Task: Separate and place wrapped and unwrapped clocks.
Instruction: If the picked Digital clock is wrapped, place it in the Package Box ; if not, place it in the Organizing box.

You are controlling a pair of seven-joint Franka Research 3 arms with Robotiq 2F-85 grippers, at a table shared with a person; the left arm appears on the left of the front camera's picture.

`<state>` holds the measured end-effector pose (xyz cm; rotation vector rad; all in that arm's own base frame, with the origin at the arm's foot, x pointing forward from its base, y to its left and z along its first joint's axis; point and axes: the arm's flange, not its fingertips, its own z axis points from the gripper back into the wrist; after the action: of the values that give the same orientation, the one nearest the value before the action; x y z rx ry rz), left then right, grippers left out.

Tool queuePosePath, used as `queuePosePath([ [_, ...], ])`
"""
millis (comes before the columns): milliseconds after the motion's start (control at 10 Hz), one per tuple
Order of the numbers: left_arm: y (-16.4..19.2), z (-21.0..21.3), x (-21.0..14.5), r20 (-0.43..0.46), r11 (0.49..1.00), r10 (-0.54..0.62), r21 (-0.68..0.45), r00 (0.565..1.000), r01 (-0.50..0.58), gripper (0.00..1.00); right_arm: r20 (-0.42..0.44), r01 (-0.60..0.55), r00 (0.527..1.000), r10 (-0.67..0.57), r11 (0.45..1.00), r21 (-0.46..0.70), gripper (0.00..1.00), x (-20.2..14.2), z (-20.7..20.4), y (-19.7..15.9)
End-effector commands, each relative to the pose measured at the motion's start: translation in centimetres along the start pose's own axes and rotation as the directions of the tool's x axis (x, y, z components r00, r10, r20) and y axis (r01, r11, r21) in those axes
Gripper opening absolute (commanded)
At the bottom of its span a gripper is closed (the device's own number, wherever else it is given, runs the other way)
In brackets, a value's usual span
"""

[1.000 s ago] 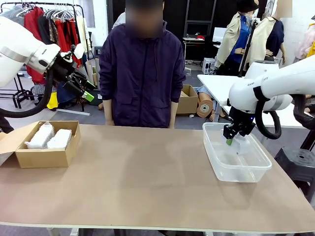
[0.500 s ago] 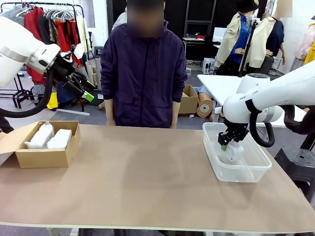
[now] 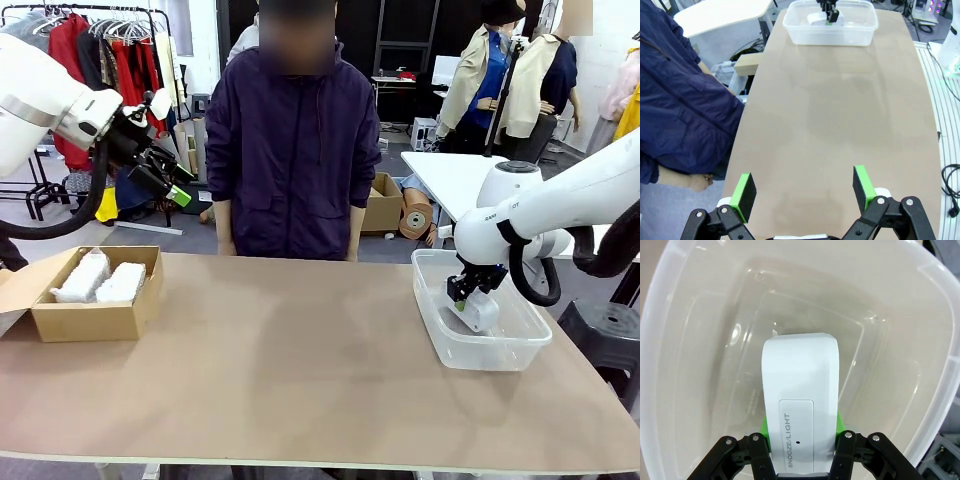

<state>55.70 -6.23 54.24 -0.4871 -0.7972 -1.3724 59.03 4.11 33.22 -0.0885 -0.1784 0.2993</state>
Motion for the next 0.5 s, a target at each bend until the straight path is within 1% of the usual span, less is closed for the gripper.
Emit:
queuePosePath([
  [0, -0.11, 0.12, -0.1, 0.0, 1.0, -0.015, 0.001, 1.0, 0.015, 1.0, 0.021, 0.03, 0.999, -0.029, 0.998, -0.047, 0.0, 0.97, -0.29, -0.62],
  [100, -0.11, 0.12, -0.1, 0.0, 1.0, -0.015, 0.001, 1.0, 0.015, 1.0, 0.02, 0.035, 0.999, -0.034, 0.998, -0.048, 0.03, 0.96, -0.35, -0.79],
  [200, -0.11, 0.12, -0.1, 0.0, 1.0, -0.015, 0.001, 1.0, 0.015, 1.0, 0.019, 0.039, 0.999, -0.038, 0.998, -0.051, 0.1, 0.96, -0.37, -0.87],
  [300, -0.11, 0.12, -0.1, 0.0, 1.0, -0.015, 0.001, 1.0, 0.015, 1.0, 0.02, 0.04, 0.999, -0.039, 0.998, -0.055, 0.22, 1.07, -0.28, -1.03],
  [400, -0.11, 0.12, -0.1, 0.0, 1.0, -0.015, 0.001, 1.0, 0.015, 1.0, 0.02, 0.043, 0.999, -0.042, 0.997, -0.056, 0.39, 1.12, -0.24, -1.09],
])
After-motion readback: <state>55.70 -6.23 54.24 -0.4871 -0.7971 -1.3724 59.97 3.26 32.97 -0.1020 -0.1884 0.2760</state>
